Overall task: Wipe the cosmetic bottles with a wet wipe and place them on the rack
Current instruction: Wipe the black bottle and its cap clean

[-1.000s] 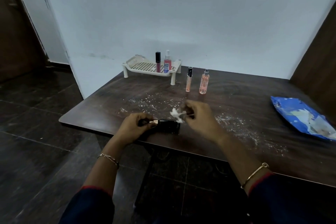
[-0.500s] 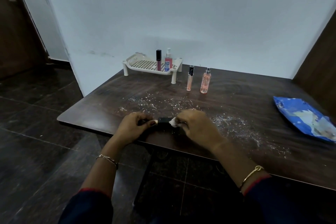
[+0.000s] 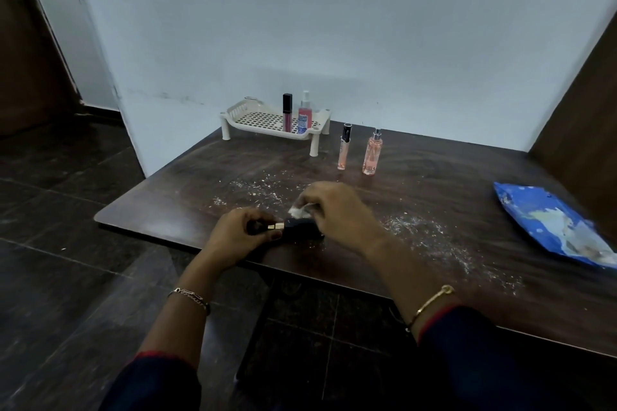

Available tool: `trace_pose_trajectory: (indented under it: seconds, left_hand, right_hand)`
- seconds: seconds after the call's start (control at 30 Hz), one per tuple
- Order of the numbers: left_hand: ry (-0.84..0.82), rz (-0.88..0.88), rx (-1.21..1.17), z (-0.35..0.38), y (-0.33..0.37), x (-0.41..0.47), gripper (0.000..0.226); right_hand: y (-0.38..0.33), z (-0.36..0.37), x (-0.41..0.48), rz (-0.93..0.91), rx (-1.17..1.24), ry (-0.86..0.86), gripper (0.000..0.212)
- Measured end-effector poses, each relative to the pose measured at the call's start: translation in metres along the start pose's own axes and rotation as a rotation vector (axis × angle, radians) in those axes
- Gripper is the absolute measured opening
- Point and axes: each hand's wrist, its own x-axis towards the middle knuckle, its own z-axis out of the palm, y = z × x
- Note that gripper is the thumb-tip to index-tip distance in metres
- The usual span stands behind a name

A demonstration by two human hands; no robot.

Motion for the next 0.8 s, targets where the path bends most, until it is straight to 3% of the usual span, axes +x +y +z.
trace_pose_trajectory:
  seconds: [0.2, 0.47, 0.8]
  left_hand:
    - [0.025, -0.014, 0.02, 0.002, 0.001, 0.0, 0.02]
    - [0.037, -0.03, 0.058, 0.002, 0.003, 0.0, 0.022]
    - [0.038, -0.039, 0.051, 0.003, 0.005, -0.001, 0.02]
  right_hand:
    - [-0.005, 0.025, -0.002, -0.116, -0.103, -0.044, 0.025]
    - [0.027, 0.006, -0.024, -0.028, -0.148, -0.003, 0.025]
    - [-0.003, 0.024, -0.007, -0.072, -0.076, 0.006, 0.025]
